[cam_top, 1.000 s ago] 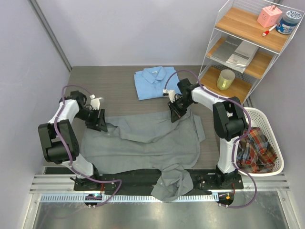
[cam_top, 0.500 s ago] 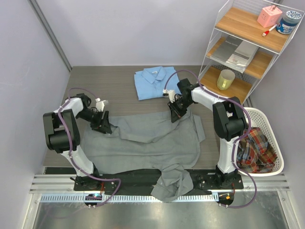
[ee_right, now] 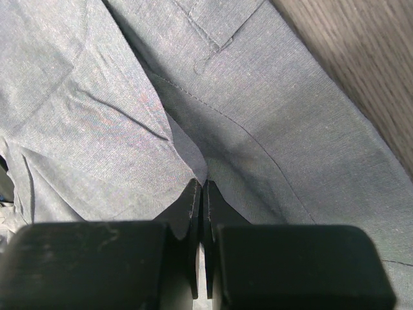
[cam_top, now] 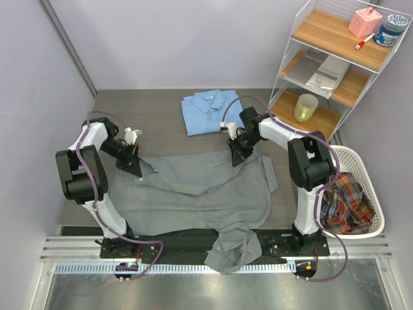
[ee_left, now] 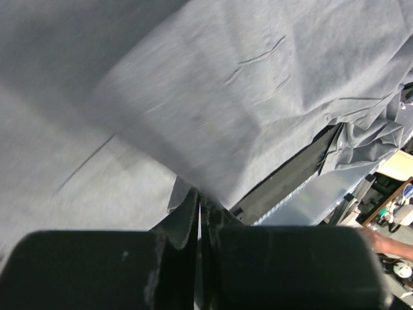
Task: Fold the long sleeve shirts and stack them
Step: Fold the shirt
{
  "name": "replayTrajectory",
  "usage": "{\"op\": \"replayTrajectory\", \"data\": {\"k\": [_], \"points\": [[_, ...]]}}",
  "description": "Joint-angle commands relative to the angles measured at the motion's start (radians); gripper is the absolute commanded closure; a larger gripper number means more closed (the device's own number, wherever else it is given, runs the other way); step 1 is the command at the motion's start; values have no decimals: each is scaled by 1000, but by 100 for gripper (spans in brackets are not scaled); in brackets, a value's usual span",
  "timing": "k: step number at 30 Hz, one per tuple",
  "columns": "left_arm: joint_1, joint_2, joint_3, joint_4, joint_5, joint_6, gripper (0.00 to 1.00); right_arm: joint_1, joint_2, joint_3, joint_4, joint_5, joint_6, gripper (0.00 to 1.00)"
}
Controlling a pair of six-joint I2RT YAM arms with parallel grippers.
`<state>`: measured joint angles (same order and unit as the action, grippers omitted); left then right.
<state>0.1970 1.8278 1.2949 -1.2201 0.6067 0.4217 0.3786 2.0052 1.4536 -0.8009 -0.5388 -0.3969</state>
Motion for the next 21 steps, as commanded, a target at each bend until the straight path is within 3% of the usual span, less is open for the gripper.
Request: {"op": "replayTrajectory", "data": {"k": [1,4,9,10,11,13,18,21], "points": [[51,-25,50,-176,-113,-28,100,14,-49,19,-20,13,-28,94],[59,-47,20,-141,-160,-44,100,23,-54,10,-21,19,-34,91],[59,-36,-37,-47,-229,-98,99,29,-62,24,-30,20,-33,70],[62,-33,-43,-35,-238,-98,95,29,-66,30,-47,23,-36,64],[62,-30,-46,-26,-243,-90,75,29,-77,40,-58,29,-37,61],[73,-42,-49,-27,-217,-64,63,26,-94,54,-101,40,-52,54],[93,-153,-46,-16,-180,32,54,-4,-134,109,-176,74,-91,51],[84,-219,-33,5,-128,37,54,-18,-134,120,-192,92,-115,58]]}}
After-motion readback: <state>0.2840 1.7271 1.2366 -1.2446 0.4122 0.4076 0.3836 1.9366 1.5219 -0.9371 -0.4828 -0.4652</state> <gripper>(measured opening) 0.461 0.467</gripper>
